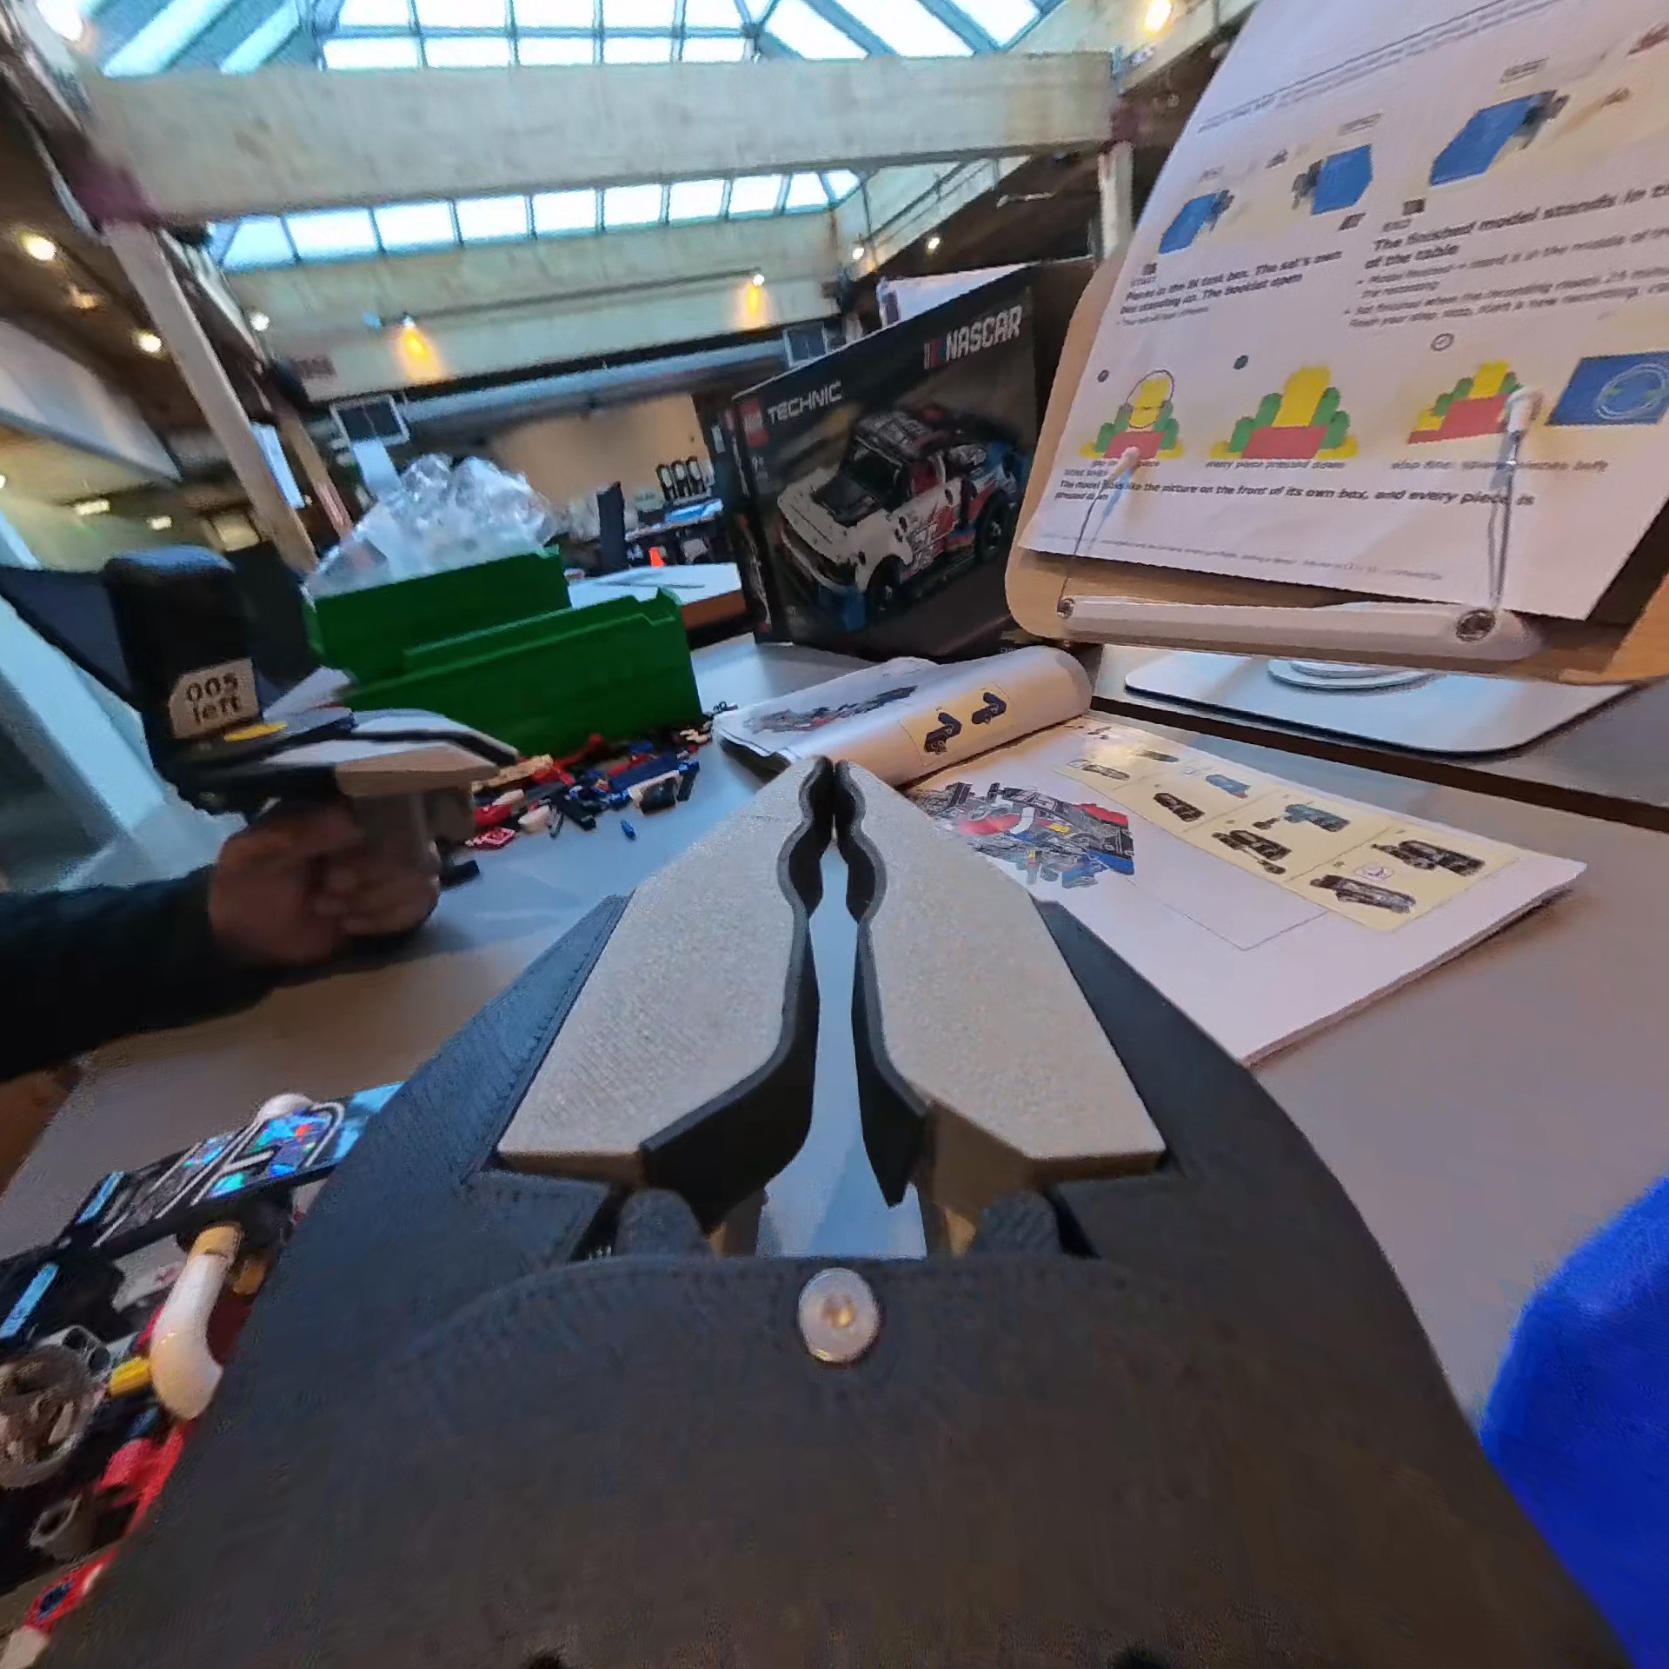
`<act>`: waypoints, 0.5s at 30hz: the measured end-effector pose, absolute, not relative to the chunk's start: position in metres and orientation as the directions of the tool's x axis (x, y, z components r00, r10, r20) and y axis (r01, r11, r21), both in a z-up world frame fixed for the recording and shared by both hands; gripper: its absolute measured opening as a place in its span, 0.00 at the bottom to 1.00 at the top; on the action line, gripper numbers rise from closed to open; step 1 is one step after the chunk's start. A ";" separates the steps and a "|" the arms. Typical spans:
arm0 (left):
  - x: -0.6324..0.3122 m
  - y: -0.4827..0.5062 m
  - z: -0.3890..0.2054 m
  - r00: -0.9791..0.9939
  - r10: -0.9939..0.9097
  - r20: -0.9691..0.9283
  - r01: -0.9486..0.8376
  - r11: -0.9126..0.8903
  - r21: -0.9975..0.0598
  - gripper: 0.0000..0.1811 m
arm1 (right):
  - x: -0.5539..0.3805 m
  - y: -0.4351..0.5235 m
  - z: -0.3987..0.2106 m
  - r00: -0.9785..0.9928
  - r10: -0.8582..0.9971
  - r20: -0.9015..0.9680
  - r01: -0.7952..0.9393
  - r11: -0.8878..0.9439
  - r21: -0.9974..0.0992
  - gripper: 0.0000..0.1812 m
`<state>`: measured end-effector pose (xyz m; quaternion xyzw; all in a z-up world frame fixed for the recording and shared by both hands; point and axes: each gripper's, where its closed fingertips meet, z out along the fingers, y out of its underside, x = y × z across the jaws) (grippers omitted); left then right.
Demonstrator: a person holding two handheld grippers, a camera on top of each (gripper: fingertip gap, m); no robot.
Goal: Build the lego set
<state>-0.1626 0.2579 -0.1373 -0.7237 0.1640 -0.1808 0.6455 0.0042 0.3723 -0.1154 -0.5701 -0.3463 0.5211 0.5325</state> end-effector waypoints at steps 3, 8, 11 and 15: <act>-0.166 0.256 -0.132 0.894 -0.447 0.033 0.001 -0.073 -0.997 0.03 | 0.006 0.378 -0.120 0.251 0.933 -0.256 -0.146 -0.225 -0.963 0.00; -0.169 0.251 -0.131 0.911 -0.412 0.008 -0.017 -0.057 -0.998 0.03 | 0.015 0.375 -0.122 0.324 0.918 -0.230 -0.140 -0.194 -0.971 0.00; -0.170 0.249 -0.131 0.915 -0.403 0.007 -0.017 -0.055 -0.998 0.03 | 0.015 0.369 -0.121 0.325 0.925 -0.197 -0.127 -0.164 -0.978 0.00; -0.169 0.249 -0.132 0.911 -0.412 0.013 -0.013 -0.061 -0.998 0.03 | 0.004 0.367 -0.132 0.298 0.933 -0.203 -0.045 -0.199 -0.979 0.10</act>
